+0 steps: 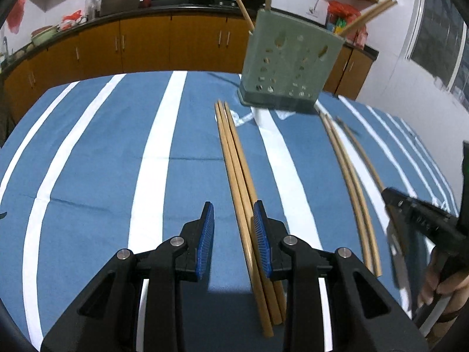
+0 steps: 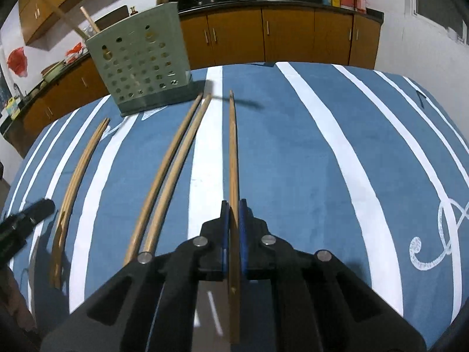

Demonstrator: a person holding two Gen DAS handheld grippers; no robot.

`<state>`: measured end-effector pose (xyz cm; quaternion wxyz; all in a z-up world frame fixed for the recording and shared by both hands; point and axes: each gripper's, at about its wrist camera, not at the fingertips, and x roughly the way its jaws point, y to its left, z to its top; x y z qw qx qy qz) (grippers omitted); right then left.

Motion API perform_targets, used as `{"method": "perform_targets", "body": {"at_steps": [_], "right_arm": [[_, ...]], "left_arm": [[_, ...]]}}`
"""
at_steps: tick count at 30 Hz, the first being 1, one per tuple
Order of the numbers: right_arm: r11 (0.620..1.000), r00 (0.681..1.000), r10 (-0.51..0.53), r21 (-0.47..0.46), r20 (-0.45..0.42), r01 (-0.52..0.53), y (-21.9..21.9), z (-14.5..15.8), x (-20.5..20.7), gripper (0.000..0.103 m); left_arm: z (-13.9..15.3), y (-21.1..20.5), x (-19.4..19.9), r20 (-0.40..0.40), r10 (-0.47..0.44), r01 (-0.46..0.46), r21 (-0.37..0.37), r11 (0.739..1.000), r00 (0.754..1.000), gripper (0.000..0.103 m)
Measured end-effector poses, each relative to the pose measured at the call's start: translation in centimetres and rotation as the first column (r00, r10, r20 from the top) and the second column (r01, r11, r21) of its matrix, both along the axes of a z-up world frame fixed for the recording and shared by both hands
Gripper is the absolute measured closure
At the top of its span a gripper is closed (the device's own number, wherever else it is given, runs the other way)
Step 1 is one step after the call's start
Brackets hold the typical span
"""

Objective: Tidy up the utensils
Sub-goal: 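Close the left tool on a third chopstick while the right tool grasps one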

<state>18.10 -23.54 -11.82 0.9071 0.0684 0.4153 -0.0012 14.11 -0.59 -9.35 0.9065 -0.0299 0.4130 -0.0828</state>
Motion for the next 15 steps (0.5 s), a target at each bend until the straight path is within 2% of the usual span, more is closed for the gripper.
{"method": "perform_targets", "body": {"at_steps": [7,15], "right_arm": [[1.0,1.0,0.007,-0.005,0.002,-0.007,-0.07,-0.03,0.02,0.095],[1.0,1.0,0.022,-0.005,-0.003,-0.022,0.39,0.03,-0.16,0.091]], "left_arm": [[-0.85,-0.1,0.42,-0.023,0.022,-0.02,0.062,0.998,0.999,0.081],[-0.82,-0.54,0.77,-0.021,0.03,-0.028,0.085,0.996,0.999,0.083]]}}
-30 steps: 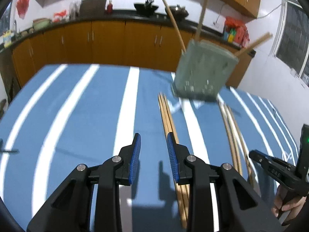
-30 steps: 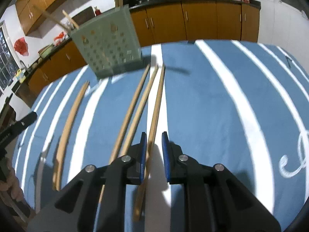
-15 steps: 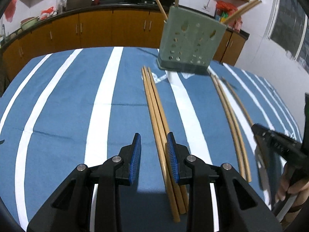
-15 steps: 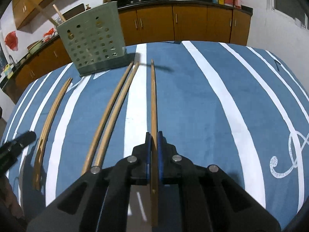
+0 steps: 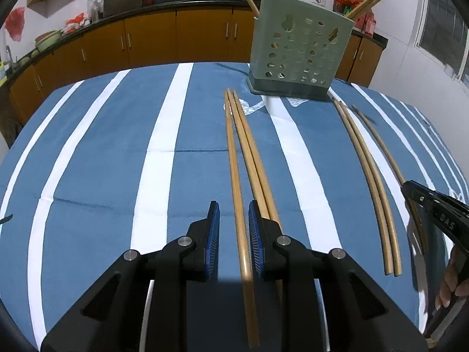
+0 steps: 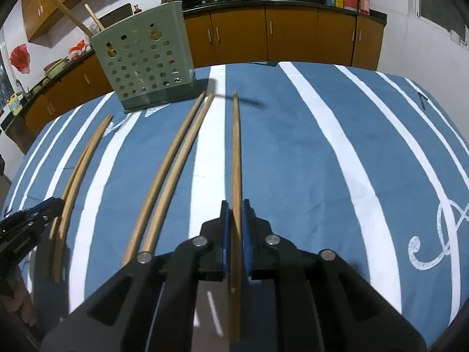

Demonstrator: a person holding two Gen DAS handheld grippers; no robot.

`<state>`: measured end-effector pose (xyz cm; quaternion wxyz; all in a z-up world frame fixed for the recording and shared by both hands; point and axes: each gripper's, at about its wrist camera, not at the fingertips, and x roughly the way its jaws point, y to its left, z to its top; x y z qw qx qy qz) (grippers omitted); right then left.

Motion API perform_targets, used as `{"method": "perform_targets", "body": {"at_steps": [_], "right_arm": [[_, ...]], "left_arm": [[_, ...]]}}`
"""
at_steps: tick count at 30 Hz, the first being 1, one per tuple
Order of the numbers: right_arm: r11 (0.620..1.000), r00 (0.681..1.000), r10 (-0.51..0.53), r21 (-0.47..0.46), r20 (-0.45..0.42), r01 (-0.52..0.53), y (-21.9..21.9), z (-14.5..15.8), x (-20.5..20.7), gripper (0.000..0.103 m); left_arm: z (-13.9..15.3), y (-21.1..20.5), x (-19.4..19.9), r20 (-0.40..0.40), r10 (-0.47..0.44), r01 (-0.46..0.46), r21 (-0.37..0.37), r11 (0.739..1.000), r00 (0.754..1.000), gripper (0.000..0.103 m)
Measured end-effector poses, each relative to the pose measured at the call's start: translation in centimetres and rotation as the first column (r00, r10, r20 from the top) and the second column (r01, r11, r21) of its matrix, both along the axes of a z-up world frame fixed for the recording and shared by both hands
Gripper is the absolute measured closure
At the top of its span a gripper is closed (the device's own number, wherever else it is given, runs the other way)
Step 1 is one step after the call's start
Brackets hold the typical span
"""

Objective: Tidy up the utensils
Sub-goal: 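Close the left tool on a third chopstick while the right tool grasps one, then lift the held chopsticks off the cloth with both tools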

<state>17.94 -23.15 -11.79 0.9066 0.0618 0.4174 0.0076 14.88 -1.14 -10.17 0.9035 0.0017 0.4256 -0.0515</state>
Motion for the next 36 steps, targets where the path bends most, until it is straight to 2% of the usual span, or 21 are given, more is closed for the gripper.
{"method": "perform_targets", "body": {"at_steps": [3,9,14,19,36], "right_arm": [[1.0,1.0,0.004,-0.023,0.003,-0.004,0.1,0.0,0.1,0.095],[0.998,0.999,-0.045,-0.052,0.005,0.045,-1.7,0.0,0.9,0.095],[0.996,0.997,-0.079,-0.042,0.005,0.079,-3.1,-0.2,1.4,0.095],[0.995,0.997,-0.079,-0.056,0.004,0.079,-2.9,-0.2,1.4,0.095],[0.995,0.997,-0.078,-0.058,0.003,0.078,-2.9,-0.2,1.3,0.095]], "left_arm": [[0.0,0.3,0.3,0.0,0.022,-0.022,0.03,0.999,1.0,0.096],[0.2,4.0,1.2,-0.002,0.129,-0.128,0.064,0.99,0.992,0.096],[0.2,6.5,1.7,0.003,0.192,-0.191,0.077,0.978,0.981,0.095],[0.2,6.5,1.9,0.004,0.197,-0.196,0.099,0.976,0.98,0.095],[0.3,6.5,1.8,0.002,0.198,-0.197,0.091,0.976,0.98,0.095]]}}
